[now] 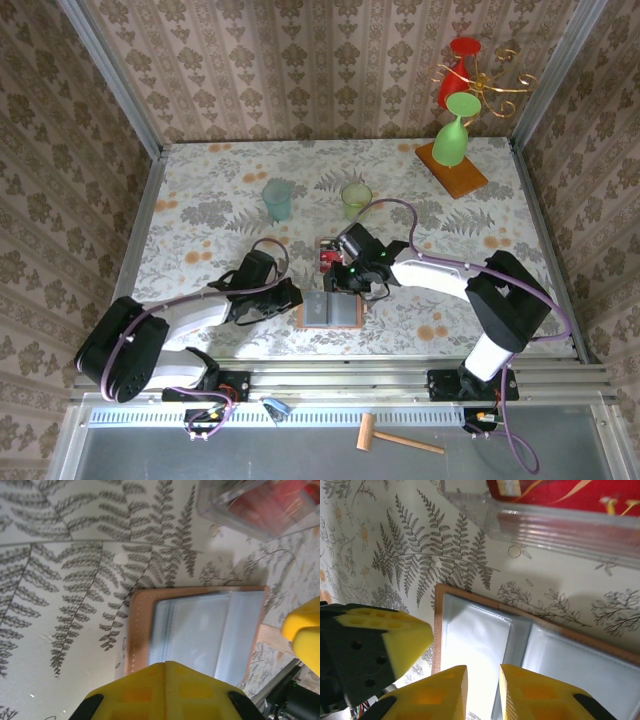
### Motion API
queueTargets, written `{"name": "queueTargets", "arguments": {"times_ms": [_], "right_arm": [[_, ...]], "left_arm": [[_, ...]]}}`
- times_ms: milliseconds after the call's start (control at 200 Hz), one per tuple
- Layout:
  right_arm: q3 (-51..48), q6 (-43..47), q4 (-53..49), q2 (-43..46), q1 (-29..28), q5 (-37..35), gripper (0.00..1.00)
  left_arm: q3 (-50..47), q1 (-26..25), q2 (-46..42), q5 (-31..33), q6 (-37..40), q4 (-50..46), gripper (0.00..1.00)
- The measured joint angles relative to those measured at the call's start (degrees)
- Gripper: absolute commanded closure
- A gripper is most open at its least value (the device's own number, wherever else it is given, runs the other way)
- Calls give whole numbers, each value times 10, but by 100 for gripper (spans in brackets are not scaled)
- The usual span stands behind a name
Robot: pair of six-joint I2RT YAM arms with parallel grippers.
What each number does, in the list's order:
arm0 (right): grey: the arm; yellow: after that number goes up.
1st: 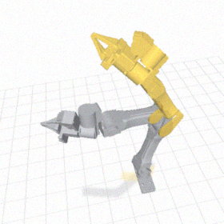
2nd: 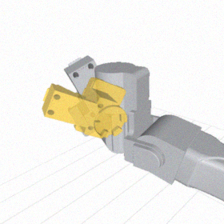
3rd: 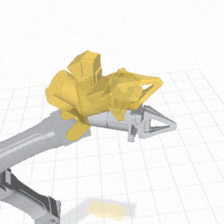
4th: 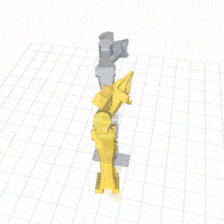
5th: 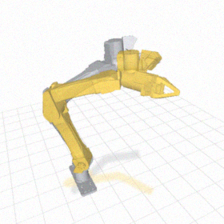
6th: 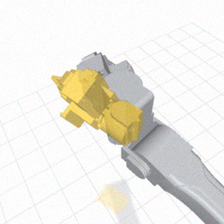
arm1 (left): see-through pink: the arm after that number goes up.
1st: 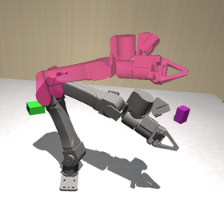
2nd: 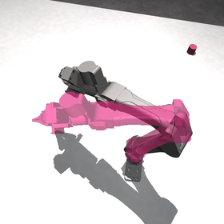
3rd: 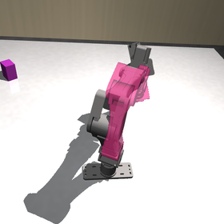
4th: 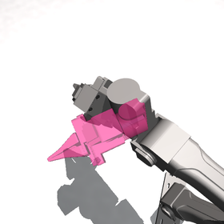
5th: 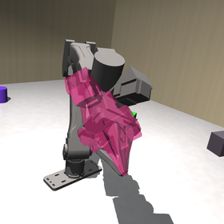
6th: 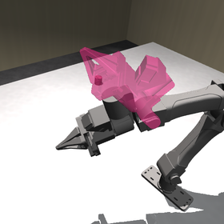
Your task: Take the credit cards out of the card holder
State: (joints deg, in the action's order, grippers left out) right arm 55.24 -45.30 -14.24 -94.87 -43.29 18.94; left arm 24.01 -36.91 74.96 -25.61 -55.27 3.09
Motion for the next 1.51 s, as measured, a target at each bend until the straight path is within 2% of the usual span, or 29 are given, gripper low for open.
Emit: {"name": "queueTargets", "arguments": {"times_ms": [725, 980, 1095, 1505], "right_arm": [[-7, -47, 49, -45, -24, 43, 75], [-7, -53, 52, -55, -27, 51, 74], [-7, -57, 52, -59, -31, 55, 73], [-7, -57, 50, -65, -36, 55, 72]], "left_arm": [[-7, -9, 7, 17, 0, -14, 96], [-7, -9, 7, 17, 0, -14, 97], [-7, -9, 7, 17, 0, -14, 100], [-7, -9, 7, 17, 0, -16, 100]]}}
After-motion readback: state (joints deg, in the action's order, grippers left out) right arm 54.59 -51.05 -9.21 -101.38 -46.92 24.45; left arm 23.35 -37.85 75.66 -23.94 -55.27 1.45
